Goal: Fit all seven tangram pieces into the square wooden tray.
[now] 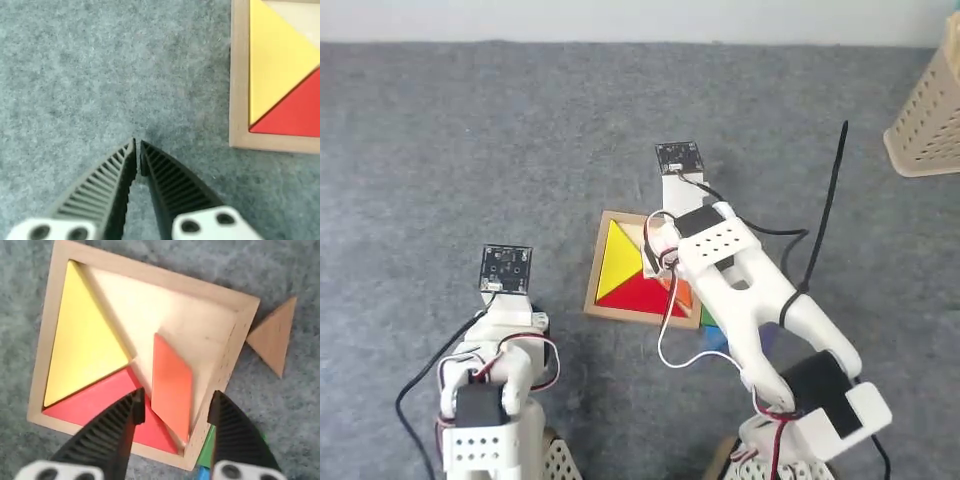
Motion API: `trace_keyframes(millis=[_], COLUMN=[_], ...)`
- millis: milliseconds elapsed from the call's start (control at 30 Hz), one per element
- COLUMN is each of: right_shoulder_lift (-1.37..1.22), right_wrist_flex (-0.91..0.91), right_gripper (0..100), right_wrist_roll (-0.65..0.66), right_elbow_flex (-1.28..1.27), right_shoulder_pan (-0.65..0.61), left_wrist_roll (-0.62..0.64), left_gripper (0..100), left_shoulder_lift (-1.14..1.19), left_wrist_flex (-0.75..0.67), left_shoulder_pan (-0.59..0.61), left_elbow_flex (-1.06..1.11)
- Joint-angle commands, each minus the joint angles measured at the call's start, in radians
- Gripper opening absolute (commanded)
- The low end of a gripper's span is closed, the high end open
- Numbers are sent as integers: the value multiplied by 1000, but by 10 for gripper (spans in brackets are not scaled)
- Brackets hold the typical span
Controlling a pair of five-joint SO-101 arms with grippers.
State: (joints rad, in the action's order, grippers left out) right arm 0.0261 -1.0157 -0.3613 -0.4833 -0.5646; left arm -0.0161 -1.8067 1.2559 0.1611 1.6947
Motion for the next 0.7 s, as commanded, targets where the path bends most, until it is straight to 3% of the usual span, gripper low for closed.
trace_keyframes(millis=[0,33,133,300,667], right_shoulder_lift=[79,79,81,71,79], right_wrist_flex=[51,87,154,252,252], right_gripper=[71,9,20,6,6], right_wrist_roll=[-3,18,144,144,147], right_elbow_flex=[-32,-43,-95,-157,-242], right_shoulder_pan=[-12,-12,-12,-15,74], left_wrist_roll=[-3,-3,-3,-3,-3], left_gripper=[17,17,17,17,17], left_shoulder_lift=[-18,-18,-18,-18,-18], left_wrist_flex=[8,8,8,8,8], left_shoulder_pan=[-5,-5,-5,-5,-5], left_elbow_flex=[-10,-10,-10,-10,-10])
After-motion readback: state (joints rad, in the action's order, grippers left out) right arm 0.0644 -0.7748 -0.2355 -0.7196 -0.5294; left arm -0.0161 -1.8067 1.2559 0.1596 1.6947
